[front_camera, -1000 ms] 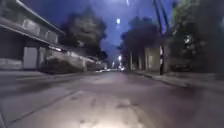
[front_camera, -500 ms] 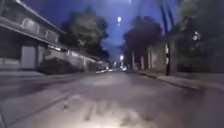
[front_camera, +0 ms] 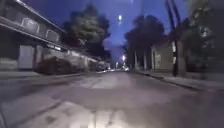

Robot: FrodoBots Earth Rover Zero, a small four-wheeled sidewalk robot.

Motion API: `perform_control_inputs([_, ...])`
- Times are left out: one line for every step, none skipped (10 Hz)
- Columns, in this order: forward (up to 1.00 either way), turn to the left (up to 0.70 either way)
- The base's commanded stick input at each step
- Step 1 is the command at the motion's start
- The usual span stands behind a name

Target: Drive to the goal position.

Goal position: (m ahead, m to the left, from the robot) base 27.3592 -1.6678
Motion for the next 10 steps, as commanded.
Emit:
perform_control_inputs([0.85, 0.01])
perform_control_inputs([0.85, 0.01])
perform_control_inputs([0.85, 0.01])
perform_control_inputs([0.85, 0.01])
perform_control_inputs([0.85, 0.01])
perform_control_inputs([0.85, 0.01])
perform_control_inputs([0.85, 0.01])
perform_control_inputs([0.85, 0.01])
perform_control_inputs([0.85, 0.01])
perform_control_inputs([0.85, 0.01])
